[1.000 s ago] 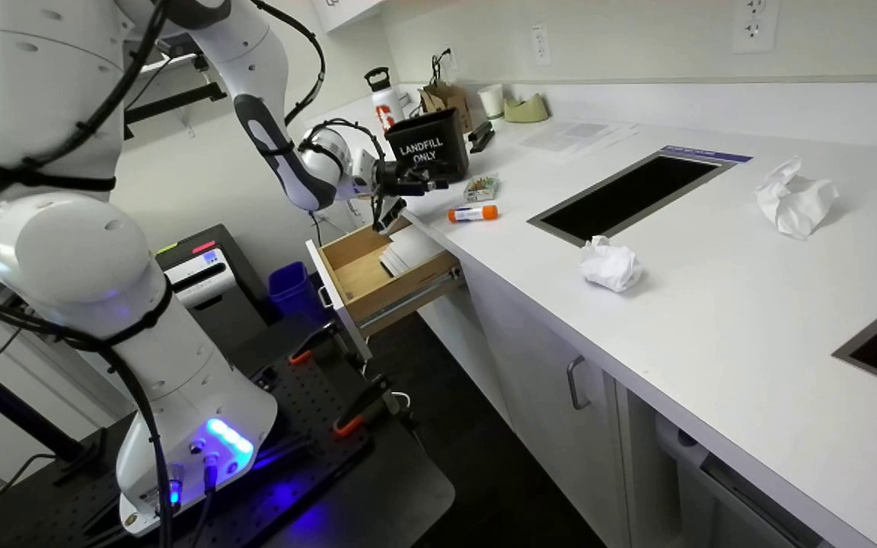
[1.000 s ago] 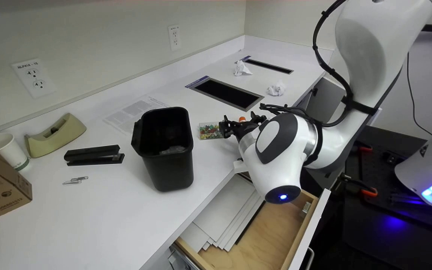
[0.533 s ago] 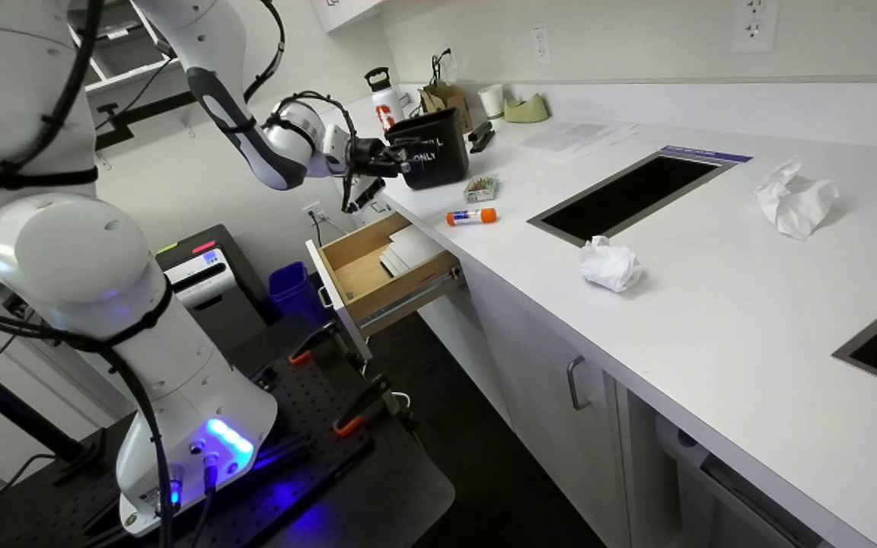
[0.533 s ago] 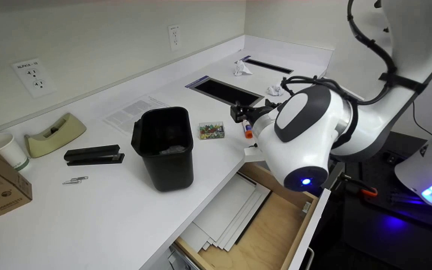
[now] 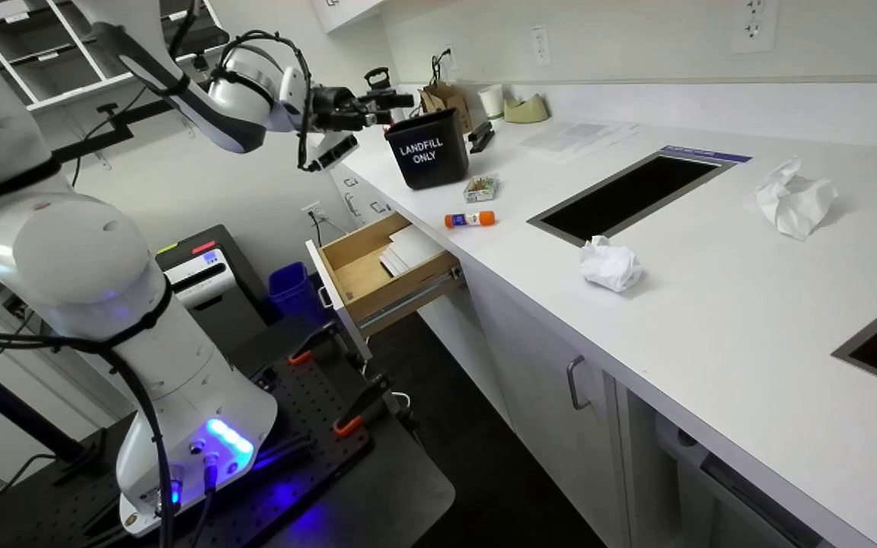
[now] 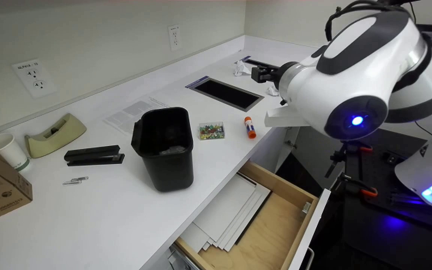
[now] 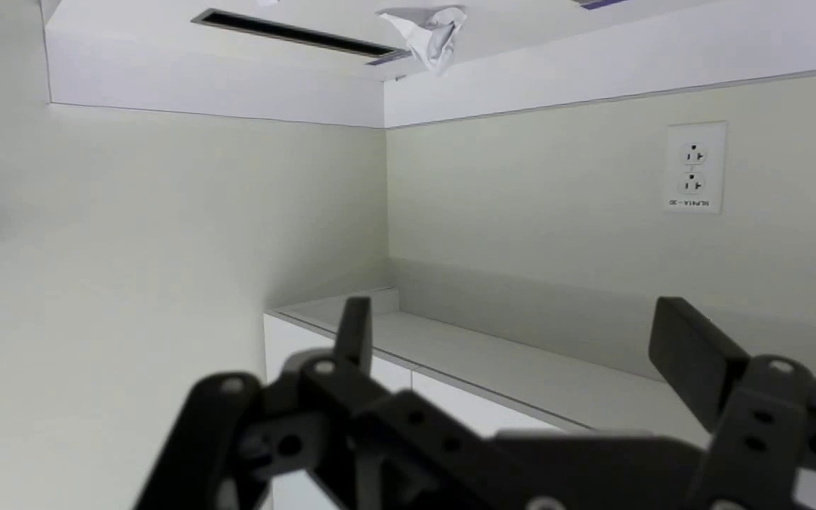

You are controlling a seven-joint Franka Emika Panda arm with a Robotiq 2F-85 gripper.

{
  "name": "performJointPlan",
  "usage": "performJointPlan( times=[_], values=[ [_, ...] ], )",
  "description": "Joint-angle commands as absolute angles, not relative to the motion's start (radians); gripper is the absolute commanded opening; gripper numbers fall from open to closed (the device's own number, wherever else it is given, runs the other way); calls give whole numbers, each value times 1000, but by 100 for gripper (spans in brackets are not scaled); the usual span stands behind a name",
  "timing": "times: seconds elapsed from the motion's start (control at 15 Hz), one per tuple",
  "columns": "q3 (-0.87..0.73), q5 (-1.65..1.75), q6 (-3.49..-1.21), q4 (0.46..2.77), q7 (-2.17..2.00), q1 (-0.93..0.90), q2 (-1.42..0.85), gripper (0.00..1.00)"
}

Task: Open the first drawer from the right, remove the glue stick from it and put the glue stick on the counter

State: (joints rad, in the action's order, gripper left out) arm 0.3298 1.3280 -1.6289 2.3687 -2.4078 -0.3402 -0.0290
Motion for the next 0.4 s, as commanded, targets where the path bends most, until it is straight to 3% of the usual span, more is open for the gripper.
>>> performJointPlan(
  times=[0.0,0.33],
  values=[
    [331,1319,-1642,2380,-2394,-338,-1,100],
    [330,1309,-1663,2415,-2378,-339,56,100]
  ],
)
